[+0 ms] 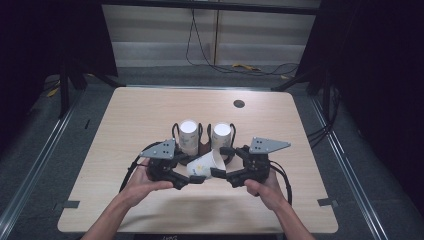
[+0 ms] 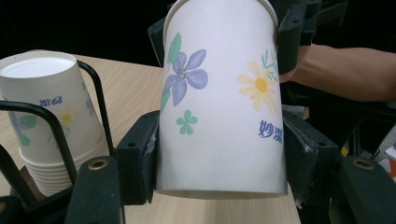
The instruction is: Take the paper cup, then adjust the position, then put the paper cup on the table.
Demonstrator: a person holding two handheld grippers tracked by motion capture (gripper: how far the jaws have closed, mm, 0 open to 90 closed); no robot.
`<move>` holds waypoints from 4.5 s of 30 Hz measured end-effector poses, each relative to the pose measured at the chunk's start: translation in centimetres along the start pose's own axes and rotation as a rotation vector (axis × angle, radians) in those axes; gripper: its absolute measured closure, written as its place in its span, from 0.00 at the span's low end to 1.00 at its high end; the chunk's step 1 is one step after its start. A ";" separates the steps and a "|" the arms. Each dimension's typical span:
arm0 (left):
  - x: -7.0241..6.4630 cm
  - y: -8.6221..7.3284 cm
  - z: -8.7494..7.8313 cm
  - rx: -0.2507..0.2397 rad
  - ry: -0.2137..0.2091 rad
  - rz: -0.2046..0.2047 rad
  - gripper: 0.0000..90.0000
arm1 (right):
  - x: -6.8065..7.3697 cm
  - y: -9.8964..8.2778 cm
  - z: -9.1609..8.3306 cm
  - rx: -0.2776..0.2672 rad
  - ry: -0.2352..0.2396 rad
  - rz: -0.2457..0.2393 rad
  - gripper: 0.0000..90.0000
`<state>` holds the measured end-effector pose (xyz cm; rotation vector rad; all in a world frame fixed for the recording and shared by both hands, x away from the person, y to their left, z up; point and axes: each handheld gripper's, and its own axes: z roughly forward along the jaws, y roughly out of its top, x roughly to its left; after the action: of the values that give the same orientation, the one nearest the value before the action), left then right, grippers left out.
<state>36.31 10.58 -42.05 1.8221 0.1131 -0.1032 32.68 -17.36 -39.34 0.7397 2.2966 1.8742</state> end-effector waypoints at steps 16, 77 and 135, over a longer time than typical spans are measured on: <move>-0.1 0.1 0.1 -0.013 -0.022 -0.004 0.40 | 0.0 -0.1 0.5 0.000 0.061 0.023 0.28; 0.6 -4.8 -4.4 0.201 0.414 -0.223 0.21 | -3.1 -1.7 -5.1 0.151 -0.285 0.127 0.31; 2.1 -6.6 -6.1 0.187 0.469 -0.277 0.21 | -13.7 -1.2 -5.0 0.379 -0.751 0.278 0.31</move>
<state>37.54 18.24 -47.15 1.9794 0.7072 0.1255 42.54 -27.77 -42.40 1.5509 2.0928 0.9408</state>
